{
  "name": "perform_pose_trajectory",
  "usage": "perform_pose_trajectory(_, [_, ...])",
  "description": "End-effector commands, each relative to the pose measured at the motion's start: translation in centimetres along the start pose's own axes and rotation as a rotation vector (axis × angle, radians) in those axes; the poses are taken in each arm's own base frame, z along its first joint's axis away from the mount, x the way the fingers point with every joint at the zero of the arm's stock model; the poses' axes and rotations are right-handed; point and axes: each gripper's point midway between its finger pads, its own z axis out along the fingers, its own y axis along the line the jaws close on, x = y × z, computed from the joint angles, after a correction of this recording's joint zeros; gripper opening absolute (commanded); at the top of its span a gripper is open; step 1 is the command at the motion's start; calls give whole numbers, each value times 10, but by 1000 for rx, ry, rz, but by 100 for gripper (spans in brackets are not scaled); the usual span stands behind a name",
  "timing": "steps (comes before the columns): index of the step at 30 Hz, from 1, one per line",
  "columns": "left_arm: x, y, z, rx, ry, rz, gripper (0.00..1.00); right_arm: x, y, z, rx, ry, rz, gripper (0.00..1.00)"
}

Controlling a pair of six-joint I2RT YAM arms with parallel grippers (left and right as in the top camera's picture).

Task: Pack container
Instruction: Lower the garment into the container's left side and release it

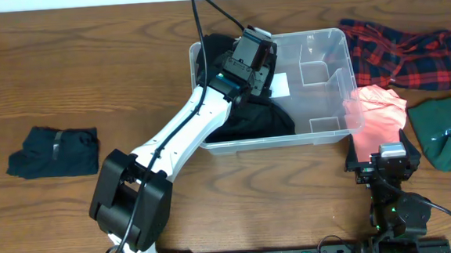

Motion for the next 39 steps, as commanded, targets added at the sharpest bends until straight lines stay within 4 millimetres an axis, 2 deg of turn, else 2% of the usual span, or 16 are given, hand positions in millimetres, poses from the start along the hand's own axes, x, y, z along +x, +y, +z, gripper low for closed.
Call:
perform_pose_trajectory(1, [-11,8,0,-33,-35,-23,75,0,3,0,-10,-2,-11,99])
perform_pose_trajectory(3, [-17,8,-3,-31,-57,-28,82,0,3,0,-10,-1,-11,99])
perform_pose_trajectory(5, [-24,9,-7,-29,-84,-35,84,0,3,0,-10,-2,-11,99])
perform_pose_trajectory(9, [-39,11,-15,-26,-138,-49,84,0,3,0,-10,-2,-11,99])
perform_pose_trajectory(19, [-50,13,-23,-25,-181,-62,84,0,3,0,-10,-2,-11,99])
perform_pose_trajectory(29, [-55,36,-20,-56,-195,-96,84,0,3,0,-10,-2,-11,99])
perform_pose_trajectory(31, [-54,41,-19,-63,-193,-102,77,0,3,0,-10,-1,-11,99])
perform_pose_trajectory(33, [-53,47,-17,-71,-190,-109,58,0,3,0,-10,-1,-11,99])
perform_pose_trajectory(35, [-52,51,-15,-77,-187,-113,47,0,3,0,-10,-2,-11,99])
perform_pose_trajectory(36, [-52,52,-14,-79,-184,-115,43,0,3,0,-10,-2,-11,99])
perform_pose_trajectory(39, [-49,54,-10,-82,-175,-116,40,0,3,0,-10,-2,-11,99])
